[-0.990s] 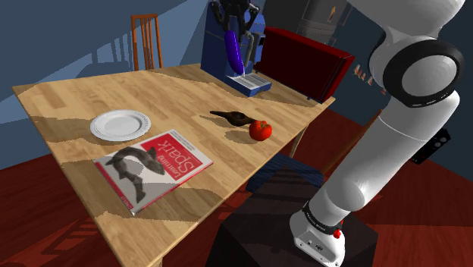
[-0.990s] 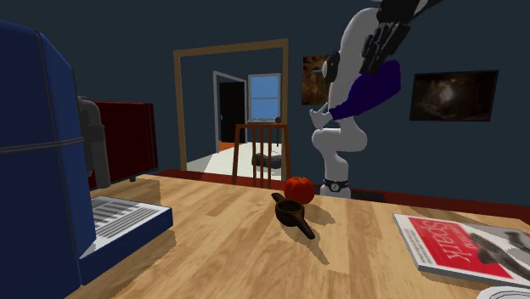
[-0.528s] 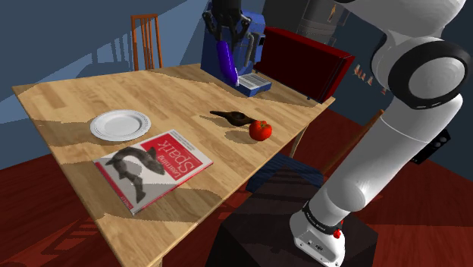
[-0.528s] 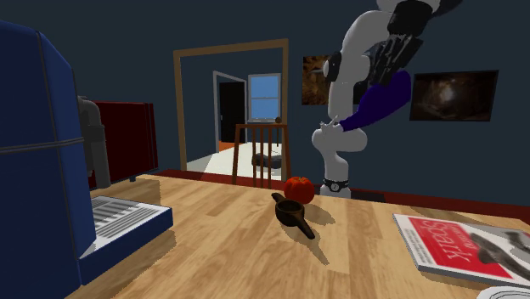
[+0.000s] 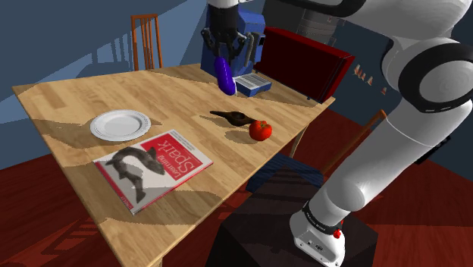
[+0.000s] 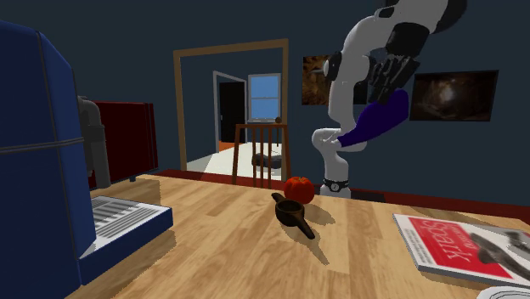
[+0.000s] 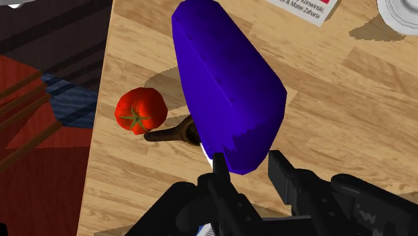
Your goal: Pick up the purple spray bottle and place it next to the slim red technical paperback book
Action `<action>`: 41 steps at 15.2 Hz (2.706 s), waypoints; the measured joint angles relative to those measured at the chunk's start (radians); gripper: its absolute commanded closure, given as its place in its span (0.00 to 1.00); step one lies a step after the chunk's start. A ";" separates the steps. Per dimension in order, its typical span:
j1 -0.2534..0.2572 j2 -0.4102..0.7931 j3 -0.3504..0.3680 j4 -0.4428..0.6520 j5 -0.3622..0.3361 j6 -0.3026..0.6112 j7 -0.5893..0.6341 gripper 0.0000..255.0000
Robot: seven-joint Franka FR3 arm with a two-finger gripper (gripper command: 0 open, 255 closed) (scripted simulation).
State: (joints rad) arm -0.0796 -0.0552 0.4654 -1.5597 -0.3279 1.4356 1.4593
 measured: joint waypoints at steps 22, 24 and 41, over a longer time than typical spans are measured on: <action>-0.006 -0.047 -0.014 -0.339 0.017 0.290 0.071 1.00; -0.006 -0.047 -0.015 -0.365 0.016 0.315 0.079 1.00; -0.007 0.000 -0.010 -0.539 -0.026 0.523 0.162 1.00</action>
State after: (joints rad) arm -0.0871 -0.0550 0.4552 -2.0989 -0.3542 1.9589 1.6212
